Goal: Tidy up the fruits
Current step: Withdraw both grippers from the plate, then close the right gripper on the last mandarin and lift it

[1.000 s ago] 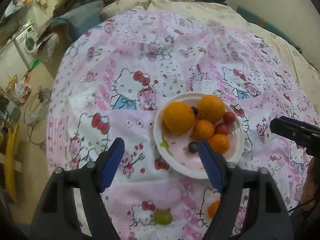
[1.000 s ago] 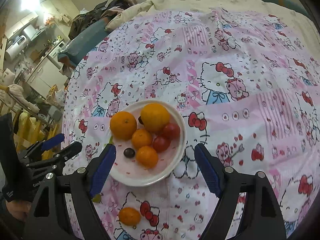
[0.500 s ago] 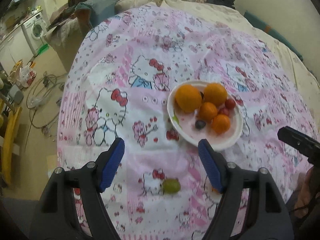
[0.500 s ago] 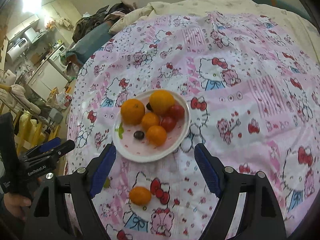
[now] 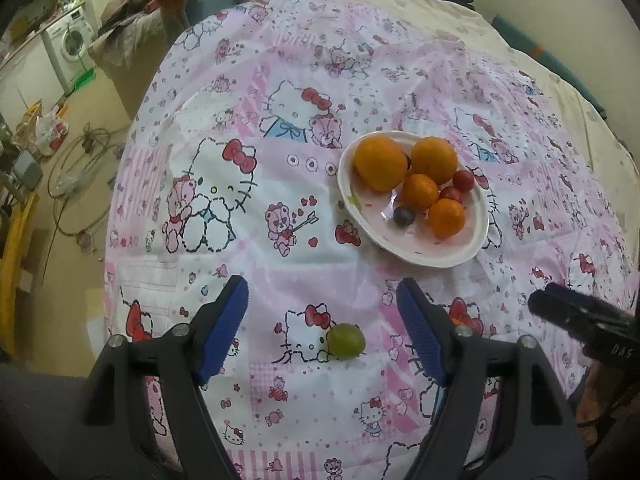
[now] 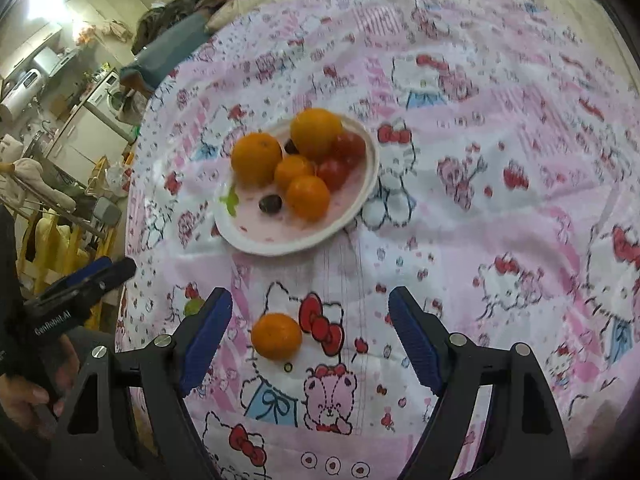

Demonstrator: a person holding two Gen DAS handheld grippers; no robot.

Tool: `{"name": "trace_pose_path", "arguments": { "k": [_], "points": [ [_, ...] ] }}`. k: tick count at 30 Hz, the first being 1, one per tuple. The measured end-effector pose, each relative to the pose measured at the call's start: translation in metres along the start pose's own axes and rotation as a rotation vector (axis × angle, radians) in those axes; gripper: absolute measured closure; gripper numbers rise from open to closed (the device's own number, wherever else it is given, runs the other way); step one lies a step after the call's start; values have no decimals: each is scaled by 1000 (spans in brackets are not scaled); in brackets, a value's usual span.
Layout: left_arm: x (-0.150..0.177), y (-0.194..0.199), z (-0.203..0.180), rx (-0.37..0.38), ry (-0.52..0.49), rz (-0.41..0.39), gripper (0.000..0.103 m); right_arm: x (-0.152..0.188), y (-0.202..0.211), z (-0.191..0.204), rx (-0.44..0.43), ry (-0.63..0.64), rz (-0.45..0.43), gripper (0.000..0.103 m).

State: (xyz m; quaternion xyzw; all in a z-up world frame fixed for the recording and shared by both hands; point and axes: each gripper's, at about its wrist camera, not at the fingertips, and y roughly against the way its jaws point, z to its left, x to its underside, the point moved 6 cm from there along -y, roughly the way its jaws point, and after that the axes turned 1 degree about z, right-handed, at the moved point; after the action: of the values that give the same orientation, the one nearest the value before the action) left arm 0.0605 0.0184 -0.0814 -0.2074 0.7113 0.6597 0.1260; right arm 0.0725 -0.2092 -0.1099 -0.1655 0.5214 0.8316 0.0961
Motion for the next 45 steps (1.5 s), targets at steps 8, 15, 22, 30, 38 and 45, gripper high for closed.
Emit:
{"name": "trace_pose_path", "arguments": {
  "k": [8, 15, 22, 30, 38, 45],
  "points": [
    [1, -7, 8, -6, 35, 40, 19, 15, -33, -7, -71, -72, 148, 21],
    [1, -8, 23, -3, 93, 57, 19, 31, -66, 25, -46, 71, 253, 38],
    [4, -11, 32, -18, 92, 71, 19, 40, -91, 42, 36, 178, 303, 56],
    [16, -35, 23, 0, 66, 154, 20, 35, -74, 44, 3, 178, 247, 58],
    [36, -58, -5, -14, -24, 214, 21, 11, -36, 22, 17, 90, 118, 58],
    [44, -84, -23, -51, -78, 262, 35, 5, -16, -9, 33, 6, 65, 58]
  ]
}}
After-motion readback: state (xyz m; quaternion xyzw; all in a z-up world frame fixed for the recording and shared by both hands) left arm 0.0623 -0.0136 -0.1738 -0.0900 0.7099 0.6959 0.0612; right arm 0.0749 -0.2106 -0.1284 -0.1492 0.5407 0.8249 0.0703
